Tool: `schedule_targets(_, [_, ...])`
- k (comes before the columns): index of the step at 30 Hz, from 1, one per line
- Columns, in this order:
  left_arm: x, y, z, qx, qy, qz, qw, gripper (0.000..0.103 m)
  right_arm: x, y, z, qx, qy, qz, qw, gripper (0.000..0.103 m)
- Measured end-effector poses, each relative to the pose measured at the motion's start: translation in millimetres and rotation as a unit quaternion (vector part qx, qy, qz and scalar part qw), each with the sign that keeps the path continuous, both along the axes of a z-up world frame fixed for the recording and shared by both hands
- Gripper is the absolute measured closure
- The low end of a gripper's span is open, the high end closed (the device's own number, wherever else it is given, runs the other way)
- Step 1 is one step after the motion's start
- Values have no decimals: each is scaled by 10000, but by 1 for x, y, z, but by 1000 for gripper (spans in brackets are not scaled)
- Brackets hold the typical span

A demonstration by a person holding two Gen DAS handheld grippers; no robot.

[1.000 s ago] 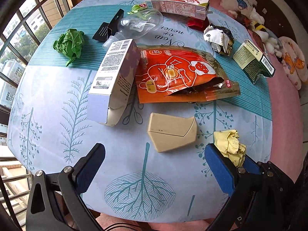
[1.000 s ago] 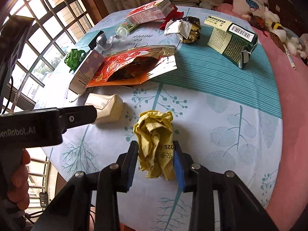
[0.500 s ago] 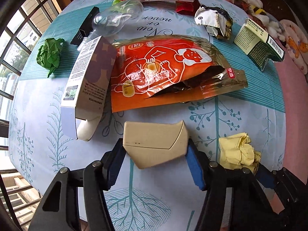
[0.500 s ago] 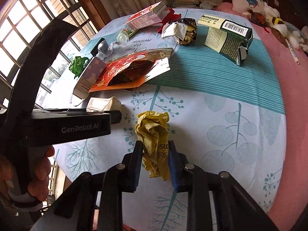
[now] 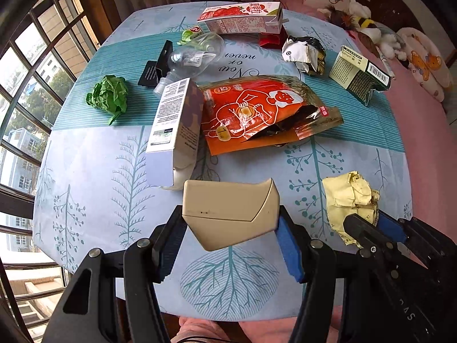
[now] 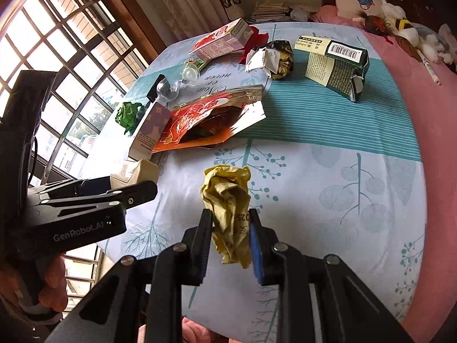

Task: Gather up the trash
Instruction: 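Grasp the yellow crumpled paper with the right tool while the left tool grasps the beige box, then lower the yellow paper and beige box into the bin and open both tools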

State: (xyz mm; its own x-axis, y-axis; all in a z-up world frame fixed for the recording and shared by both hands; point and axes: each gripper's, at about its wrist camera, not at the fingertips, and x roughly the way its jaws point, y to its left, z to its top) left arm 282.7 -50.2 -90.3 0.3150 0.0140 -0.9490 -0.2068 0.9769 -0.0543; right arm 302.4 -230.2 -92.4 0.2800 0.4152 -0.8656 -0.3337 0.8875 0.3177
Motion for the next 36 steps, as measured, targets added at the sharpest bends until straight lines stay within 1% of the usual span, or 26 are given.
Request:
schedule_targets(5, [-38, 27, 23, 26, -151, -55, 9999, 43, -22, 20, 13, 142, -78, -65, 9998, 79])
schedule_targets(9, [-76, 51, 37, 19, -317, -257, 9992, 43, -50, 41, 27, 147, -246, -187, 9994, 79])
schedule_targets(11, [-94, 59, 43, 45, -372, -456, 9983, 43, -68, 51, 33, 178, -298, -373, 9987, 79])
schedule_targets(14, [-125, 75, 50, 181, -410, -801, 9958, 43, -99, 67, 38, 289, -287, -708, 9967, 79])
schedule_targets(16, [-145, 85, 50, 244, -451, -1020, 9935, 43, -121, 79, 35, 347, -251, -900, 9950, 79])
schedule_targets(19, [-174, 99, 46, 309, -469, -1300, 9899, 43, -153, 95, 22, 379, -117, -1183, 9922, 79])
schedule_targets(23, [-200, 107, 27, 313, -376, -1586, 9861, 43, -191, 110, 1, 341, 77, -1493, 9882, 79])
schedule_targets(28, [-219, 103, -11, 44, -165, -1731, 9848, 43, -226, 121, -31, 142, 334, -1663, 9854, 78])
schedule_targets(32, [-232, 86, -53, -118, -57, -1879, 9821, 43, -246, 120, -65, 11, 494, -1777, 9828, 78])
schedule_targets(36, [-242, 72, -104, -190, 102, -2001, 9795, 43, -258, 112, -107, -90, 629, -1945, 9788, 78])
